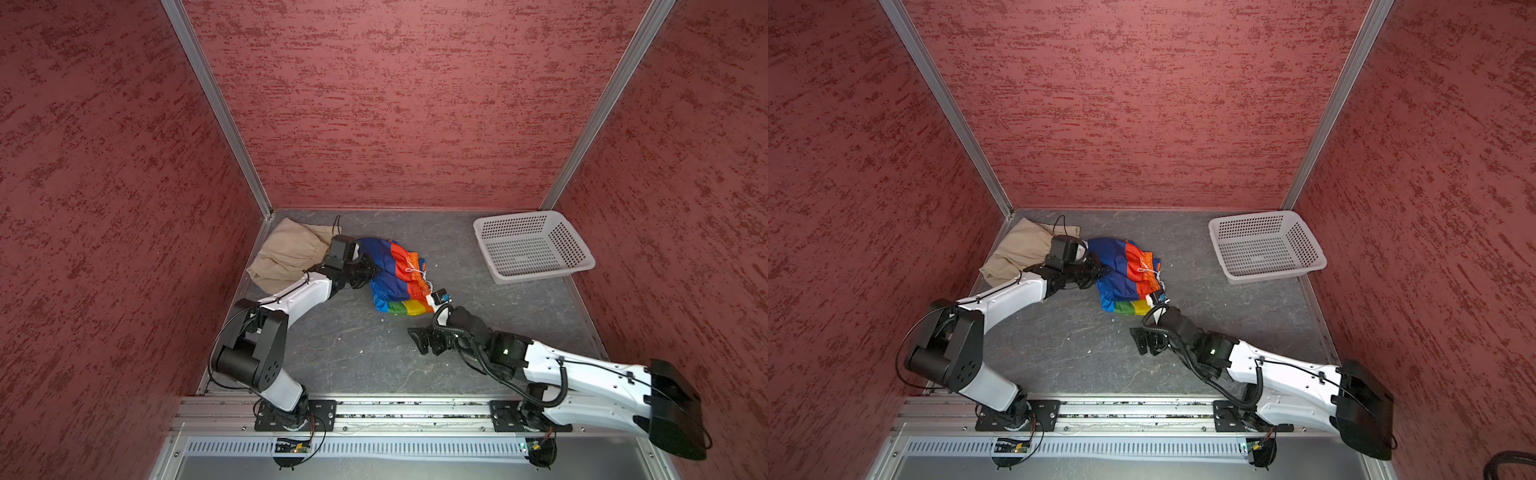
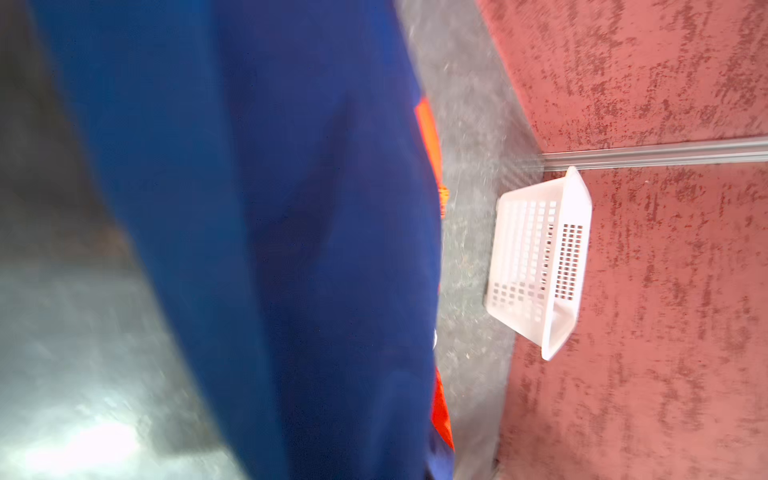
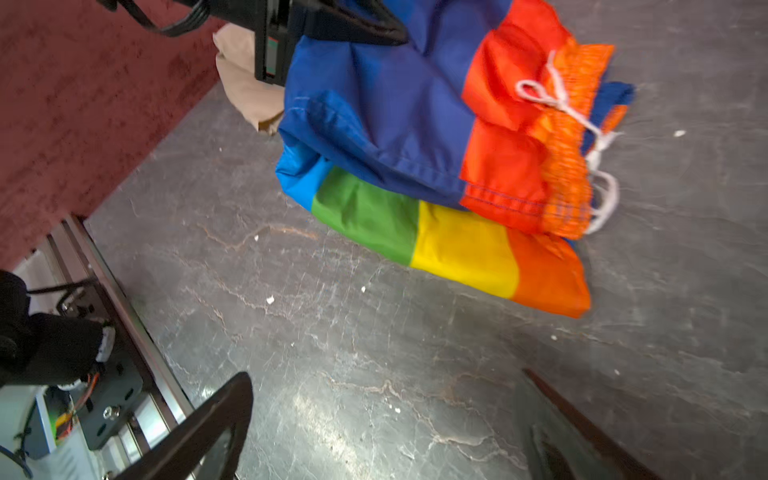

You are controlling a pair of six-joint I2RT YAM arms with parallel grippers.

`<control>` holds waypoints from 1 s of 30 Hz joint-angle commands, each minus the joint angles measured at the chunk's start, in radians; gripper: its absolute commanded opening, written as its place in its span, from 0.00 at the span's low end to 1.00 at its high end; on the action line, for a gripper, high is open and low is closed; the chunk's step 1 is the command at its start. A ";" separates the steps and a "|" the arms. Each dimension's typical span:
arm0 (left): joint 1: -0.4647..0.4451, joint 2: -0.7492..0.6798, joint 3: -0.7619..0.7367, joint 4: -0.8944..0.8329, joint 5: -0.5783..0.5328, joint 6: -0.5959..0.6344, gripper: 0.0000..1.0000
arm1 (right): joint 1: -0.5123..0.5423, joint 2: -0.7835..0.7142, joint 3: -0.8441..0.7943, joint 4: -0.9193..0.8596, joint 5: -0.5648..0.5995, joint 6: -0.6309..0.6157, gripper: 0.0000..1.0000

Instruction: Fold and stack the shorts

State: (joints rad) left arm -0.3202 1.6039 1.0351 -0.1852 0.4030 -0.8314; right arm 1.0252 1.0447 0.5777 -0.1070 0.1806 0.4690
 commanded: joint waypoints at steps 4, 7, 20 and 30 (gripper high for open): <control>0.035 0.202 0.329 -0.370 0.141 0.345 0.00 | -0.105 -0.028 -0.029 0.002 -0.031 0.028 0.98; 0.044 0.299 0.489 -0.507 0.123 0.433 0.00 | -0.148 -0.011 -0.040 0.020 -0.057 0.026 0.98; 0.127 0.511 1.007 -1.027 -0.079 0.689 0.00 | -0.245 0.126 -0.070 0.129 -0.170 0.042 0.98; 0.197 0.441 1.023 -1.092 -0.276 0.756 0.02 | -0.281 0.217 -0.042 0.161 -0.229 0.038 0.98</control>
State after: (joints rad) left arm -0.1364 2.0995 2.0277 -1.2308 0.2279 -0.1234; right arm 0.7532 1.2457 0.5095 0.0162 -0.0174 0.4980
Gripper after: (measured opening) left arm 0.064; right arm 0.984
